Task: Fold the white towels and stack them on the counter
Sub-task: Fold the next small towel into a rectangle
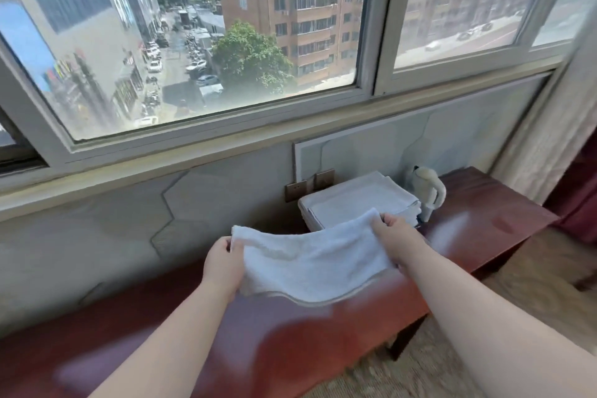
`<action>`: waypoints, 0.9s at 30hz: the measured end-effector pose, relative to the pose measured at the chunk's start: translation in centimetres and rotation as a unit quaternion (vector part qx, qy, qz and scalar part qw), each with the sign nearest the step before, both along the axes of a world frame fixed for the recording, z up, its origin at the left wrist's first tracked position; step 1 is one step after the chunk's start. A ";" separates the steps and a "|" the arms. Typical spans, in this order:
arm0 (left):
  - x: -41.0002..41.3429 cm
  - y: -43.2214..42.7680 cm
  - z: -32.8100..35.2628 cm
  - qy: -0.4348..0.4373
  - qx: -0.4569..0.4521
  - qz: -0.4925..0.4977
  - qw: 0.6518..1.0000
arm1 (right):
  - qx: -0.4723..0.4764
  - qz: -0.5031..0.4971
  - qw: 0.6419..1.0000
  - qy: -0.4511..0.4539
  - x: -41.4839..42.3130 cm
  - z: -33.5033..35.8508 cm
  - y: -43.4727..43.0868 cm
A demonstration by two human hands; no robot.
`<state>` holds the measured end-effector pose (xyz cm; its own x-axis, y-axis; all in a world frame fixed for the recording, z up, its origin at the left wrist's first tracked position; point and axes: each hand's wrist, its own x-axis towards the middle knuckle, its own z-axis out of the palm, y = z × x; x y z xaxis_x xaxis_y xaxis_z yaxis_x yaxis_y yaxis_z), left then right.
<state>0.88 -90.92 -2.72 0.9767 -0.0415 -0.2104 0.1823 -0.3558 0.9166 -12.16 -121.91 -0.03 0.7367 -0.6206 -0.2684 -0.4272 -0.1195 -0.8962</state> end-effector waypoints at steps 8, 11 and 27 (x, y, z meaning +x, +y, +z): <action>-2.1 -10.6 0.5 0.023 -0.040 0.005 0.999 | 0.082 0.003 0.997 -0.005 0.2 1.0 -12.8; -0.9 -12.5 0.9 0.019 -0.033 0.003 0.999 | 0.061 0.020 0.998 -0.012 1.6 0.6 -15.5; 9.0 -24.1 -6.2 0.063 0.067 -0.047 0.995 | -0.099 0.031 0.993 0.062 12.1 -3.1 -26.2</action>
<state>9.87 -115.03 -8.91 0.9358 -0.0941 -0.3398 0.2526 -0.4934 0.8323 -0.08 -148.10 -3.15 0.7438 -0.6253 -0.2361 -0.5188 -0.3174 -0.7938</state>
